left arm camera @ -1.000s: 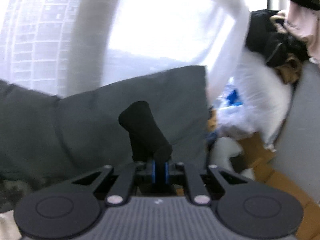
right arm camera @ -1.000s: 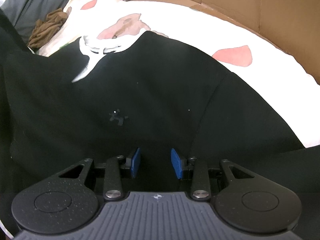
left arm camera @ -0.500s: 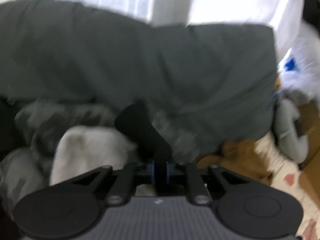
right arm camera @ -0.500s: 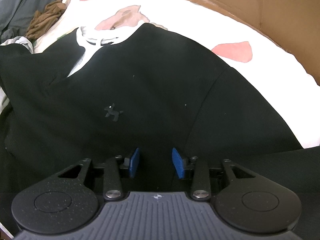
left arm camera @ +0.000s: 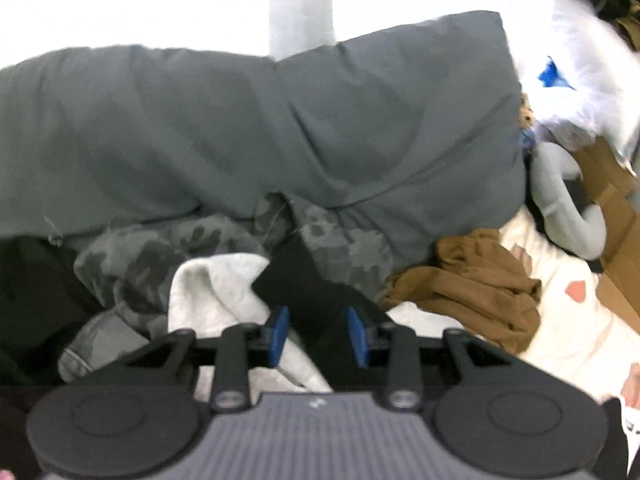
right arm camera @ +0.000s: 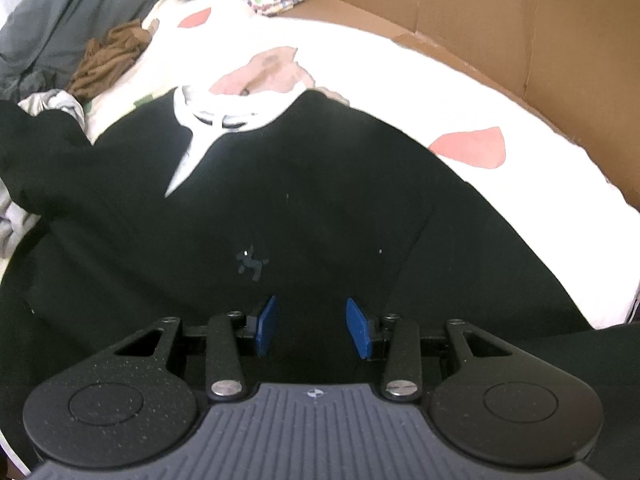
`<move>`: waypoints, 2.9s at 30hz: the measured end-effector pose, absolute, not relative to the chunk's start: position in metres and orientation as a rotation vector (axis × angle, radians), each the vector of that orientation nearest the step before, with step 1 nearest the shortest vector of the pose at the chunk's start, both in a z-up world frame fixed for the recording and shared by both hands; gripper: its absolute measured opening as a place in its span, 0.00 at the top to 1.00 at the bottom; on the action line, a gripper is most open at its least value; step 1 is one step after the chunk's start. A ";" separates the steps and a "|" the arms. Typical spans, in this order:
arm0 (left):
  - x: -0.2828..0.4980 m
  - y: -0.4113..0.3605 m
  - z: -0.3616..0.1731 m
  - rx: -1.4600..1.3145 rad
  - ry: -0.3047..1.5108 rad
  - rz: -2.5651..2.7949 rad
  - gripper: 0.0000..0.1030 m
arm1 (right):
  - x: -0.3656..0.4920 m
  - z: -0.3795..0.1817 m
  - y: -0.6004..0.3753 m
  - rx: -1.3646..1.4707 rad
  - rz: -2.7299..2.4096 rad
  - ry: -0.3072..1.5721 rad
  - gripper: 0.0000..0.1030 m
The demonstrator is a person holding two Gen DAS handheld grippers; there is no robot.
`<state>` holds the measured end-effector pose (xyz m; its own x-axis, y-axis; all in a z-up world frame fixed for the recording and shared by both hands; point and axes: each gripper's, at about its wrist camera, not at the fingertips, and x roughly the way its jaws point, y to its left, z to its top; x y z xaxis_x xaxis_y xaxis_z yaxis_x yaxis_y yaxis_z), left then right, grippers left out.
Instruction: Fold clothes
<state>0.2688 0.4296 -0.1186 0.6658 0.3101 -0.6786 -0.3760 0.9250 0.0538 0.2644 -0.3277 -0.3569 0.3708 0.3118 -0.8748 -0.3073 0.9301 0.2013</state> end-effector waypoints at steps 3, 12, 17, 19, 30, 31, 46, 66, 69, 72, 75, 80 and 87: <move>0.275 0.409 -0.111 -0.043 0.762 0.337 0.65 | 0.265 -0.352 -0.329 0.012 0.398 1.104 0.56; 0.311 0.310 -0.154 0.067 0.836 0.097 0.53 | 0.274 -0.347 -0.343 -0.006 0.435 1.079 0.54; 0.358 0.244 -0.213 0.125 0.929 -0.077 0.54 | 0.295 -0.354 -0.357 -0.023 0.425 1.085 0.54; 0.371 0.219 -0.229 0.139 0.948 -0.128 0.54 | 0.306 -0.359 -0.362 -0.012 0.403 1.088 0.54; 0.399 0.141 -0.325 0.318 1.138 -0.378 0.53 | 0.351 -0.379 -0.374 -0.007 0.369 1.090 0.54; 0.401 0.139 -0.329 0.329 1.152 -0.397 0.53 | 0.354 -0.382 -0.376 -0.012 0.365 1.095 0.54; 0.404 0.114 -0.379 0.478 1.231 -0.557 0.54 | 0.385 -0.388 -0.385 -0.062 0.330 1.094 0.54; 0.413 0.133 -0.375 0.470 1.215 -0.540 0.69 | 0.396 -0.401 -0.368 -0.171 0.390 1.142 0.53; 0.409 0.125 -0.384 0.487 1.230 -0.564 0.68 | 0.395 -0.401 -0.368 -0.171 0.391 1.145 0.53; 0.401 0.117 -0.396 0.530 1.231 -0.578 0.66 | 0.394 -0.401 -0.368 -0.181 0.397 1.149 0.52; 0.401 0.114 -0.401 0.506 1.210 -0.573 0.66 | 0.392 -0.403 -0.365 -0.194 0.412 1.151 0.58; 0.400 0.107 -0.392 0.538 1.195 -0.613 0.96 | 0.388 -0.396 -0.357 -0.240 0.447 1.138 0.93; 0.407 0.117 -0.341 0.541 1.005 -0.537 0.97 | 0.389 -0.368 -0.356 -0.268 0.389 1.048 0.95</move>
